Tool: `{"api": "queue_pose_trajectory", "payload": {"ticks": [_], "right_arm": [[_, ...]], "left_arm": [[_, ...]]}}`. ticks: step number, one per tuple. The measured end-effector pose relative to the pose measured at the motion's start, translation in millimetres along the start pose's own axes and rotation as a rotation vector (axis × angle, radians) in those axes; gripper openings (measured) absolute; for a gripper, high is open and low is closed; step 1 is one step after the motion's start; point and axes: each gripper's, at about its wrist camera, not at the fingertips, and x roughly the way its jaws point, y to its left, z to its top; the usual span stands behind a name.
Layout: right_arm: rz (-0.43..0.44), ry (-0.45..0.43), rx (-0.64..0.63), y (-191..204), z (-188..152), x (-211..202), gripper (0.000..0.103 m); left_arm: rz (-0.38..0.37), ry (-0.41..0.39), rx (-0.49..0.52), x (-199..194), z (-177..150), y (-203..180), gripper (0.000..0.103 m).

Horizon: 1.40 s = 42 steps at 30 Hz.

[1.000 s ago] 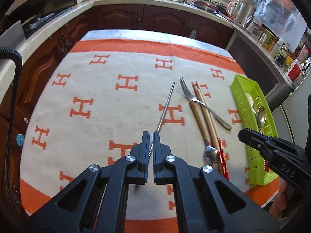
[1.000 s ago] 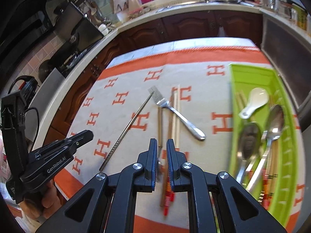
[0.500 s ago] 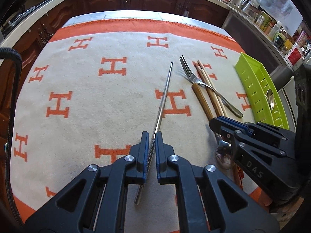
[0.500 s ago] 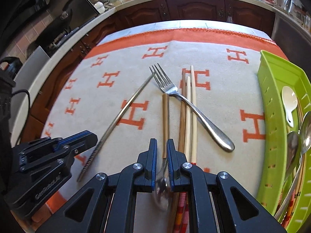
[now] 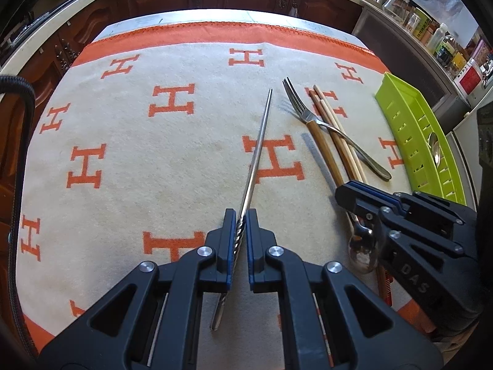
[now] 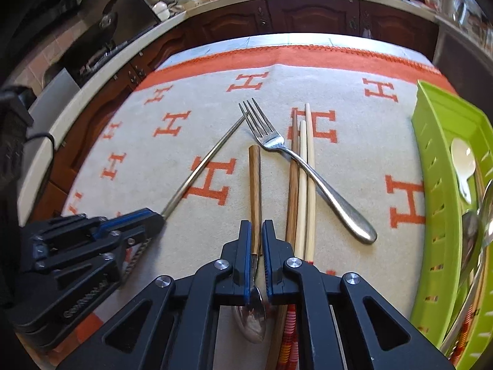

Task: Organize utensils
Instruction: 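Carry both chopsticks into the green tray and release them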

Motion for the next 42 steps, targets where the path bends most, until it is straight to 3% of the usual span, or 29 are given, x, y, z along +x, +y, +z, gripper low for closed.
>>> {"api": "queue_pose_trajectory", "payload": {"ticks": [14, 28, 36, 42], "right_arm": [[0.094, -0.067, 0.048, -12.2, -7.7, -53.9, 0.006], [0.119, -0.125, 0.096, -30.9, -22.5, -89.1, 0.006], [0.155, -0.204, 0.144, -58.9, -28.6, -132.9, 0.006], [0.146, -0.321, 0.159, -81.3, -43.6, -186.5, 0.005]], "left_arm": [[0.019, -0.011, 0.033, 5.8, 1.7, -5.6, 0.006], [-0.016, -0.069, -0.059, -14.5, -5.9, 3.9, 0.004], [-0.057, -0.159, -0.005, -60.3, -3.6, -37.1, 0.004], [-0.104, -0.228, 0.058, -89.9, 4.2, -85.4, 0.004]]}}
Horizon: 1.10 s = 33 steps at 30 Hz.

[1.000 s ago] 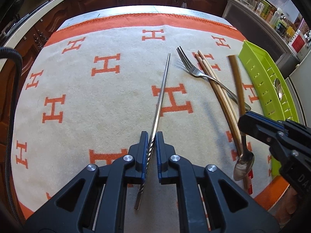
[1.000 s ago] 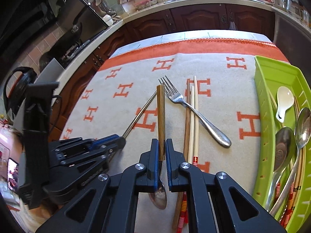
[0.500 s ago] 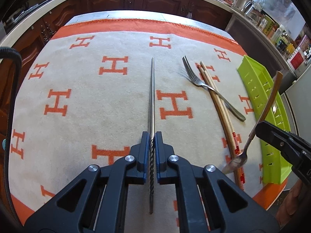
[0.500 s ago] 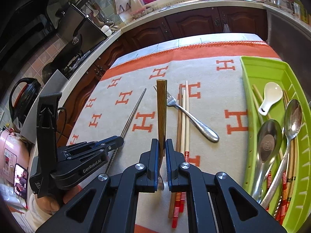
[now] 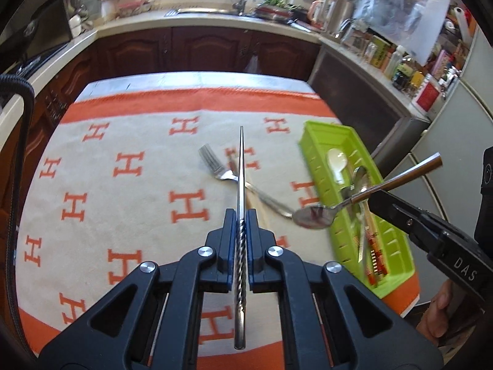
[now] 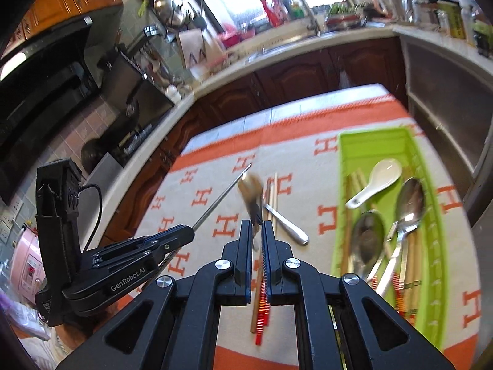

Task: Organize utensils
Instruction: 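Carry both chopsticks into the green tray and release them, then grasp the silver fork with the right tool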

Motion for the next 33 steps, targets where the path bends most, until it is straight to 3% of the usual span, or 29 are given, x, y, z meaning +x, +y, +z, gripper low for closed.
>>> {"api": "queue_pose_trajectory", "payload": {"ticks": [2, 7, 9, 15, 26, 33], "right_arm": [[-0.019, -0.041, 0.005, -7.6, 1.7, -20.2, 0.0], [-0.087, -0.142, 0.023, -29.4, 5.0, -65.7, 0.0], [-0.136, -0.158, 0.042, -43.8, 5.4, -78.9, 0.0], [-0.171, -0.163, 0.104, -85.7, -2.3, -100.5, 0.0], [-0.157, -0.13, 0.187, -134.4, -20.0, -97.0, 0.0], [-0.13, -0.092, 0.217, -134.6, -20.6, -73.1, 0.0]], "left_arm": [[-0.02, -0.014, 0.014, -3.2, 5.8, -17.2, 0.004], [-0.073, -0.035, 0.056, -4.9, 19.3, -61.1, 0.004], [-0.096, -0.036, 0.074, 0.5, 23.7, -83.4, 0.004], [-0.121, -0.003, 0.089, 27.3, 25.9, -124.9, 0.004], [-0.113, 0.155, 0.112, 87.6, 0.9, -152.0, 0.004], [-0.122, 0.181, 0.125, 77.8, -4.6, -141.7, 0.004]]}}
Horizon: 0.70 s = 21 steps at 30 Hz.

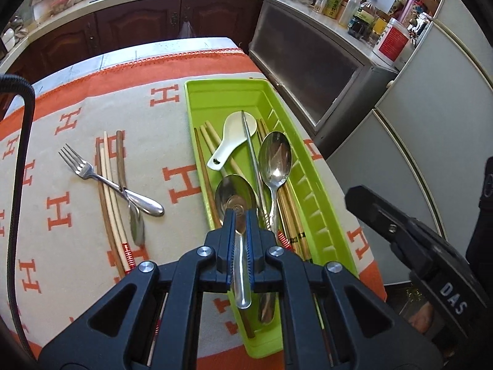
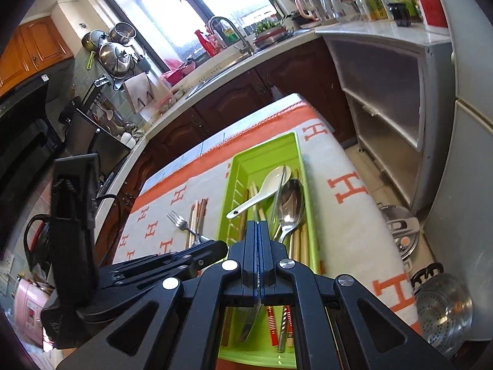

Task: Organize utensils
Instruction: 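Grasp the silver fork with the right tool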

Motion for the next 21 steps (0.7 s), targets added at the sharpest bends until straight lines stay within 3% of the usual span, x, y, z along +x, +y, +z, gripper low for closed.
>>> {"api": "queue_pose_trajectory", "payload": {"ticks": [12, 13, 15, 17, 21], "right_arm": [[0.081, 0.116, -0.037, 39.4, -12.6, 49.0, 0.003], [0.085, 0.128, -0.049, 45.2, -13.9, 54.5, 0.004], [0.093, 0.145, -0.071, 55.1, -14.8, 61.0, 0.005], [0.098, 0.166, -0.103, 69.5, -15.7, 71.2, 0.009], [0.1, 0.198, -0.158, 97.4, -14.8, 86.2, 0.015]], "left_arm": [[0.084, -0.017, -0.04, -62.5, -6.3, 61.3, 0.007], [0.091, -0.02, -0.045, -66.0, -6.7, 66.6, 0.01], [0.113, -0.034, -0.065, -76.0, -8.7, 82.2, 0.034], [0.131, -0.065, -0.094, -87.1, -10.9, 99.9, 0.05], [0.16, -0.091, -0.136, -99.6, -14.8, 128.3, 0.05]]}}
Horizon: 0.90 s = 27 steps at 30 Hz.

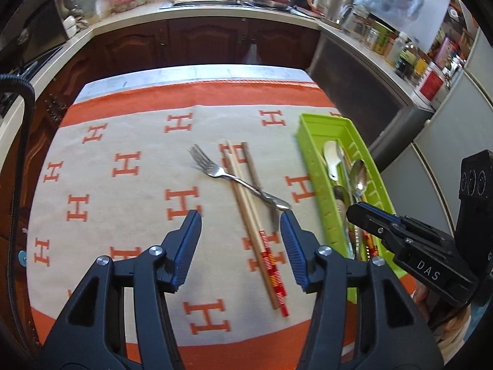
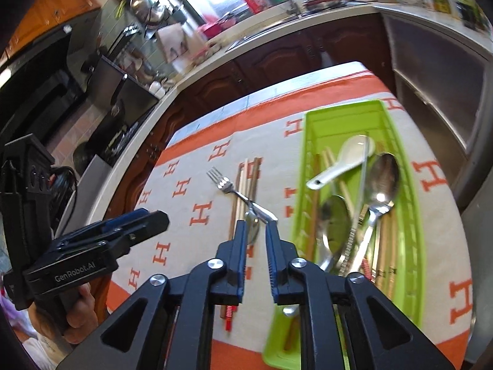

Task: Organize utensils
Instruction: 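Grasp the silver fork with the right tool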

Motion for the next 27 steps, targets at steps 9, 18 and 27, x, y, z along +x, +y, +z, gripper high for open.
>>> {"api": "queue_pose_trajectory", "payload": {"ticks": [9, 18, 27], "right_arm": [[-0.026, 0.14, -0.022, 35.9, 34.5, 67.4, 0.018], [-0.174, 0.291, -0.106, 59.4, 50.7, 157.7, 0.018], [-0.289, 0.323, -0.202, 65.4, 39.4, 196.7, 0.009]], "left_arm": [[0.019, 0.019, -0.104, 12.1, -7.5, 52.8, 0.05], [-0.008, 0.062, -0.149, 35.9, -19.8, 81.0, 0.05], [-0.041, 0.09, -0.173, 51.6, -22.2, 91.7, 0.05]]}}
